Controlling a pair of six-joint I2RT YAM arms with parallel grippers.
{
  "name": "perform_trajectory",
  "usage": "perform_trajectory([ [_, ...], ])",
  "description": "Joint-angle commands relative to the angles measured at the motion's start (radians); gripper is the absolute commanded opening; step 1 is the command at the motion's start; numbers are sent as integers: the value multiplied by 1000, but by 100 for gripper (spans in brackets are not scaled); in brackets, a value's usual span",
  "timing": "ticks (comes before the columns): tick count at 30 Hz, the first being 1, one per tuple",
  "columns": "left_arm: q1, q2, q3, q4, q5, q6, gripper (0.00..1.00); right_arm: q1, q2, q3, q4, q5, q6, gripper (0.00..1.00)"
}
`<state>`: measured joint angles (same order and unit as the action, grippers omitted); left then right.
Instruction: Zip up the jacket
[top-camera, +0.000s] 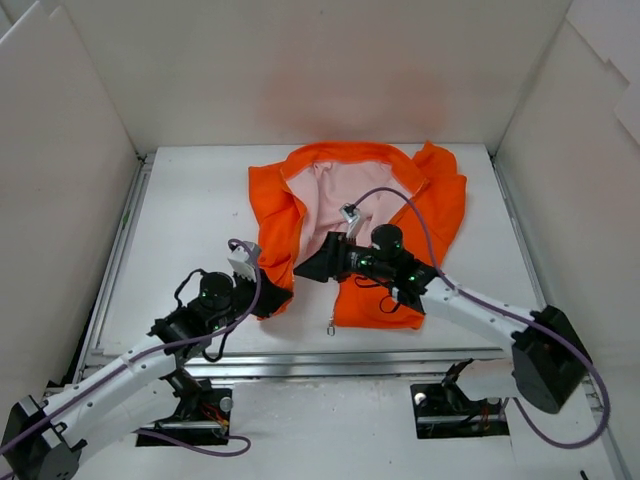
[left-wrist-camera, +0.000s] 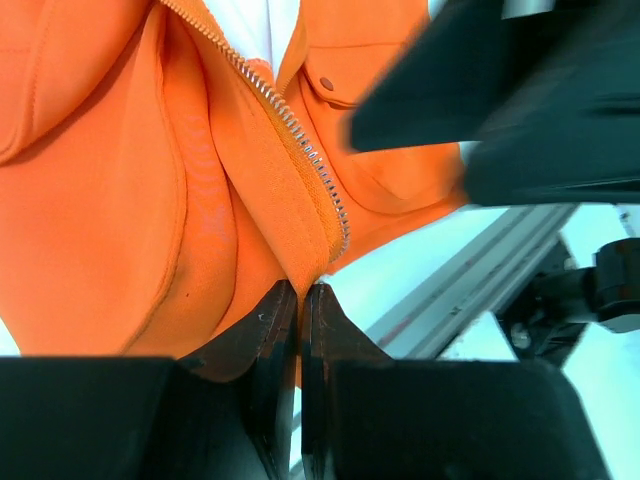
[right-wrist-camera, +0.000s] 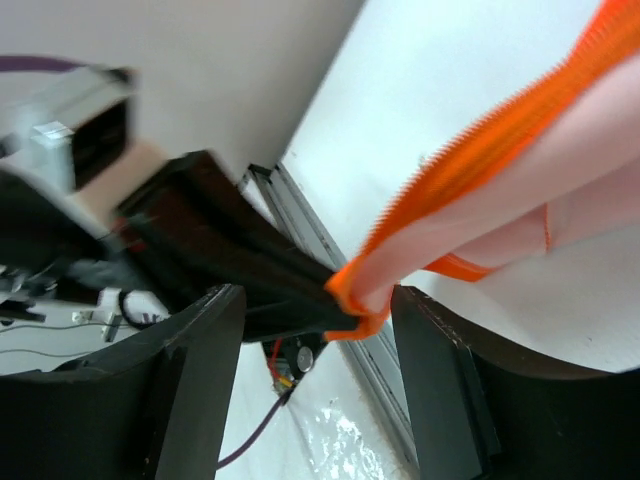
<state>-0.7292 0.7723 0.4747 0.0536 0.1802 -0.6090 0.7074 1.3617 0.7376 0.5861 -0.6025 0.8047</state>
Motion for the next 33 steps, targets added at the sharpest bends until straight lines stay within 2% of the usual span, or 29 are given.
perform_trajectory([
  [1,33,-11,76,31,88,-100,0,-3,-154,-24,61,30,-25,60],
  [3,49,-11,73,57,152,-129,0,1,-182,-43,55,35,-27,55],
  [4,59,-11,68,74,174,-141,0,9,-196,-47,52,40,-33,37],
  [7,91,-16,42,159,264,-195,0,26,-200,-64,52,33,-45,0],
  [11,134,-5,4,278,367,-264,0,53,-208,-106,121,35,-48,0],
  [12,145,-2,-1,308,393,-274,0,58,-207,-109,130,36,-50,16],
  [14,145,-2,-8,331,413,-290,0,61,-202,-115,150,40,-50,32],
  [15,155,-5,-8,345,423,-299,0,63,-202,-119,179,37,-48,36],
  [19,165,-21,-8,356,438,-307,0,66,-200,-118,216,18,-38,36],
  [21,165,-30,-10,361,441,-313,0,67,-199,-113,202,20,-38,34],
  [23,165,-36,-8,359,446,-307,0,67,-208,-110,179,32,-39,18],
  [24,165,-34,-10,356,446,-304,0,67,-216,-112,141,41,-41,0],
  [28,204,-39,-27,351,459,-273,0,69,-341,-196,49,154,-52,0],
  [33,246,-47,-28,290,432,-200,0,99,-473,-254,-267,374,-47,0],
])
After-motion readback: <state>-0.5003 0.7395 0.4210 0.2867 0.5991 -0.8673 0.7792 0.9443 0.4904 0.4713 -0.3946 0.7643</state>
